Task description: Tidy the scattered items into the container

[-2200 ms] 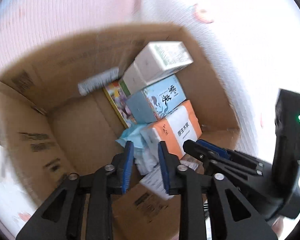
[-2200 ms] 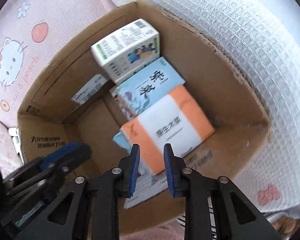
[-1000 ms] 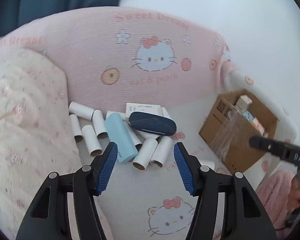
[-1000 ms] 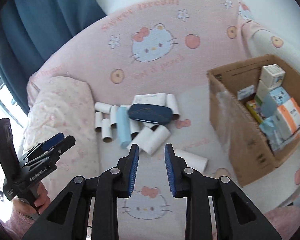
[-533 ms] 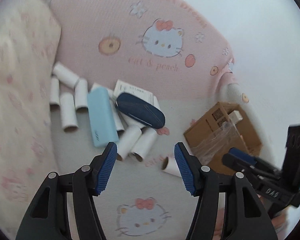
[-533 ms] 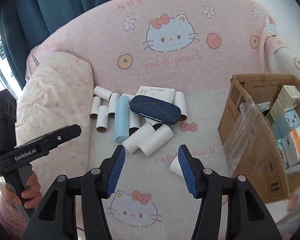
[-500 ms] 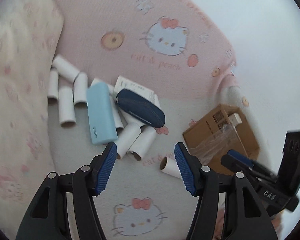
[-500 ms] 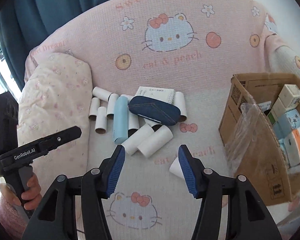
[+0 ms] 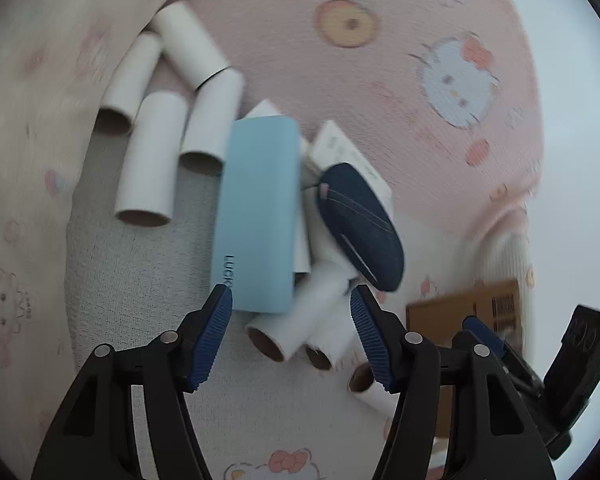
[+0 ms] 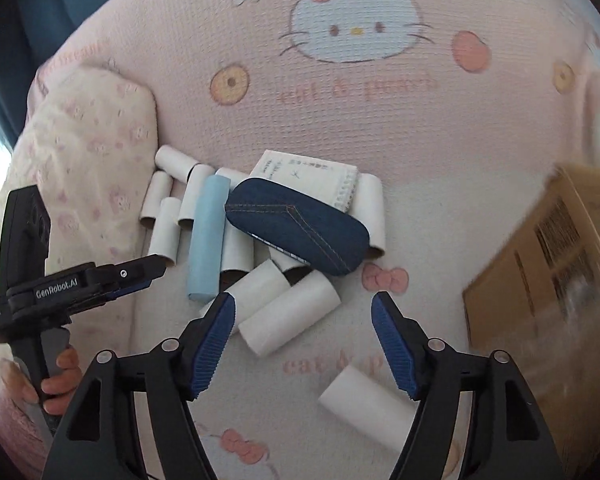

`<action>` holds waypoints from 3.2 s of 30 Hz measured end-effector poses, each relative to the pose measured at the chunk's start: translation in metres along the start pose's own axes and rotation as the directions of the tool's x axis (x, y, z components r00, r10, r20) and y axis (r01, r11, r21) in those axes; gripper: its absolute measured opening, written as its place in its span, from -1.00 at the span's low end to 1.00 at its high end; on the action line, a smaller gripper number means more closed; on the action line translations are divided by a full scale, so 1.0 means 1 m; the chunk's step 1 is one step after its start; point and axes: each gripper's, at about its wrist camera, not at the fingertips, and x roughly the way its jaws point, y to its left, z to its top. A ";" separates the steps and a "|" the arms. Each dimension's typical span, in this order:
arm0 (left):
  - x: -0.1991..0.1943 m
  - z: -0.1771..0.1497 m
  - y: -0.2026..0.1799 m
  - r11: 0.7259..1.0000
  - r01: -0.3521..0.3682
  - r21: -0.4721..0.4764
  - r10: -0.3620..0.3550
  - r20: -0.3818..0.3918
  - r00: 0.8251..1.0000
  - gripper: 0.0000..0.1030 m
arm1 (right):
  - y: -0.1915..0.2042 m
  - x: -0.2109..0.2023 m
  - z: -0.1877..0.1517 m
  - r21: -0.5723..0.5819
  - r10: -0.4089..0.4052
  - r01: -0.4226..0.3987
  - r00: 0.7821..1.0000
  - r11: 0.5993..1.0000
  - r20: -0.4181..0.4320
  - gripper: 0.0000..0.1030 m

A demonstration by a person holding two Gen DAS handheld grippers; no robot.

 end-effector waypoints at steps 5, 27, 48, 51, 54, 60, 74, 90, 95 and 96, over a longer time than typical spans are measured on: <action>0.015 0.010 0.011 0.999 -0.030 -0.016 0.030 0.004 1.000 0.37 | 0.002 0.034 0.012 -0.072 -0.024 0.020 0.998 0.997 -0.051 0.38; 0.072 0.039 0.018 0.995 -0.062 -0.079 0.055 -0.090 0.994 0.44 | 0.028 0.129 0.044 -0.443 -0.117 0.043 0.983 0.895 -0.140 0.73; 0.047 0.013 -0.011 0.983 -0.140 0.121 0.150 -0.079 0.985 0.28 | -0.013 0.093 0.031 -0.095 0.032 -0.046 0.990 0.994 -0.140 0.28; 0.029 -0.005 -0.002 0.976 -0.164 0.142 0.178 -0.096 0.979 0.28 | -0.018 0.084 0.023 0.028 0.085 -0.081 0.980 0.996 -0.178 0.17; 0.014 -0.025 -0.002 0.966 -0.186 0.178 0.203 -0.086 0.975 0.27 | -0.029 0.071 -0.003 0.129 0.135 -0.111 0.971 0.986 -0.197 0.13; 0.005 -0.064 -0.012 0.948 -0.206 0.245 0.237 -0.107 0.966 0.27 | -0.032 0.035 -0.037 0.214 0.147 -0.112 0.977 0.970 -0.157 0.04; 0.001 -0.124 -0.003 0.894 -0.281 0.350 0.352 -0.158 0.923 0.27 | 0.019 0.011 -0.111 0.197 0.081 -0.034 0.969 0.980 -0.233 -0.27; -0.045 -0.095 -0.037 0.906 -0.265 0.331 0.288 -0.023 0.957 0.28 | 0.002 -0.010 -0.110 0.337 0.203 -0.180 0.979 0.924 -0.032 -0.27; -0.034 -0.083 -0.053 0.894 -0.250 0.372 0.273 -0.010 0.962 0.24 | -0.011 -0.008 -0.112 0.392 0.221 -0.206 0.975 0.897 0.005 -0.54; -0.029 -0.085 -0.058 0.893 -0.241 0.380 0.266 -0.014 0.964 0.16 | -0.012 -0.009 -0.112 0.392 0.204 -0.192 0.979 0.900 0.010 -0.60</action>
